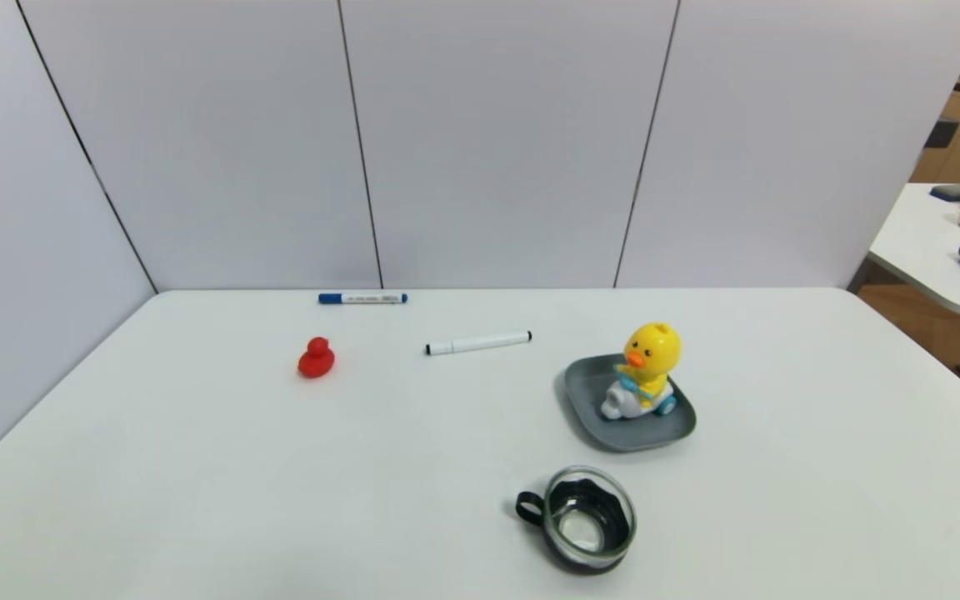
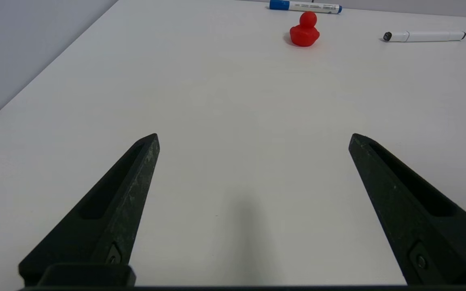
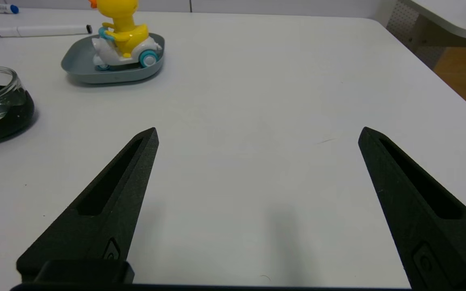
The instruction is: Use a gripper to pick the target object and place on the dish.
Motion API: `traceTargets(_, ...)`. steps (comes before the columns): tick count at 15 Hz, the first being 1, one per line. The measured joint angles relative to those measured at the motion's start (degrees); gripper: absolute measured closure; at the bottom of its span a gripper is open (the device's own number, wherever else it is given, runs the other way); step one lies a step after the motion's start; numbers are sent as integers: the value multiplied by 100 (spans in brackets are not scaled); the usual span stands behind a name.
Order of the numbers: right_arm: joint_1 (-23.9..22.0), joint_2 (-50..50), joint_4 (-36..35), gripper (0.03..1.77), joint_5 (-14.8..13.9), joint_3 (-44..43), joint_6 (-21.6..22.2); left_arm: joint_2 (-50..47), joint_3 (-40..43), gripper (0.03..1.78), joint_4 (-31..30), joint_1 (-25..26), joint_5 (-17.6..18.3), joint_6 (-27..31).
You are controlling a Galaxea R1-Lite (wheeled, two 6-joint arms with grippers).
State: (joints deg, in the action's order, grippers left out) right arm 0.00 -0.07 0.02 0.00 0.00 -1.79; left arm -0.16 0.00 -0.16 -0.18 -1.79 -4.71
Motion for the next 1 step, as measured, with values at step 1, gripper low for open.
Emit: traceTargets(1, 0, 0, -2, 9, 0, 0, 9, 0, 0, 12, 0, 0, -2, 2)
